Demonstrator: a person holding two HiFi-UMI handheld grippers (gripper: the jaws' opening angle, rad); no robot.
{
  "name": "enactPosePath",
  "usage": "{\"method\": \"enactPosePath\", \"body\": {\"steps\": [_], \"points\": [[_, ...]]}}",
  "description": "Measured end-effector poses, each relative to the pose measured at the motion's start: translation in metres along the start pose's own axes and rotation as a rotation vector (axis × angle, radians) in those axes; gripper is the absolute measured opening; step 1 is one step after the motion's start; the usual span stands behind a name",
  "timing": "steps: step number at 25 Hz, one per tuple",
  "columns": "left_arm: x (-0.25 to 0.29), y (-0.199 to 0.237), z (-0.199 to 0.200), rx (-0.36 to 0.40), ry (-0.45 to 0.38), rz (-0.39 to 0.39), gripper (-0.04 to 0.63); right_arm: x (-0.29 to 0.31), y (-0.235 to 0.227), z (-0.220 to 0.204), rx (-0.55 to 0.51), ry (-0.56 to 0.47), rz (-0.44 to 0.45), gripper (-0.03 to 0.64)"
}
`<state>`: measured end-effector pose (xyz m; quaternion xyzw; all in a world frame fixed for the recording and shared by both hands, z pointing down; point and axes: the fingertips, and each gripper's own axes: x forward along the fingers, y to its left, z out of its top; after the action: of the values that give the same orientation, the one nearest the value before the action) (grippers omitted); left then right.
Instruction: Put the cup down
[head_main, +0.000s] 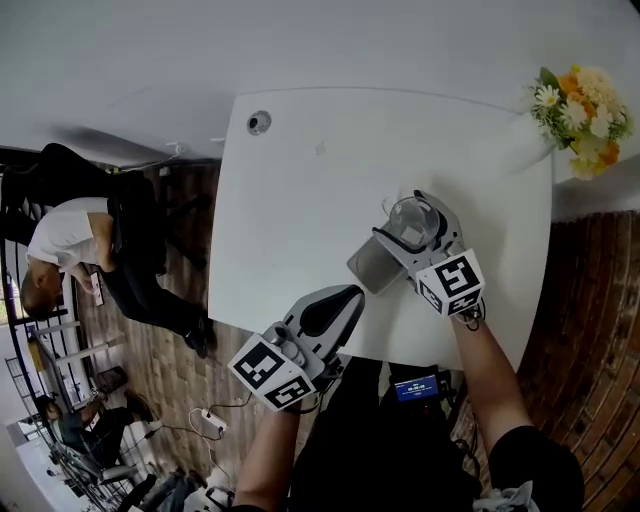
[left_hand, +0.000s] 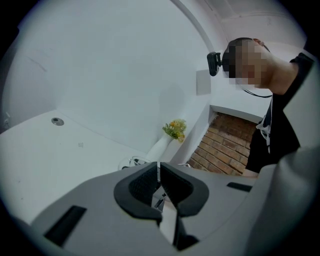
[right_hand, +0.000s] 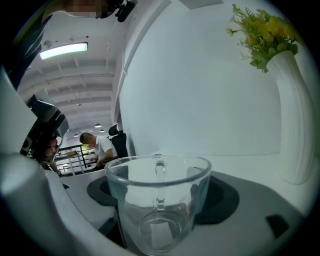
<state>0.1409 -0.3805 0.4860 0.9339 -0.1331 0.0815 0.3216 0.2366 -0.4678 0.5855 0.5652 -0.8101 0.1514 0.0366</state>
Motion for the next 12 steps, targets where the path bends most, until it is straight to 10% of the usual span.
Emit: {"method": "enactPosePath", "body": {"steps": [12], "points": [[0.005,0.000,0.001,-0.011,-0.007,0.004,0.009,-0.001,0.012,-0.011,-0.178,0.013,-0.010,0.425]]}}
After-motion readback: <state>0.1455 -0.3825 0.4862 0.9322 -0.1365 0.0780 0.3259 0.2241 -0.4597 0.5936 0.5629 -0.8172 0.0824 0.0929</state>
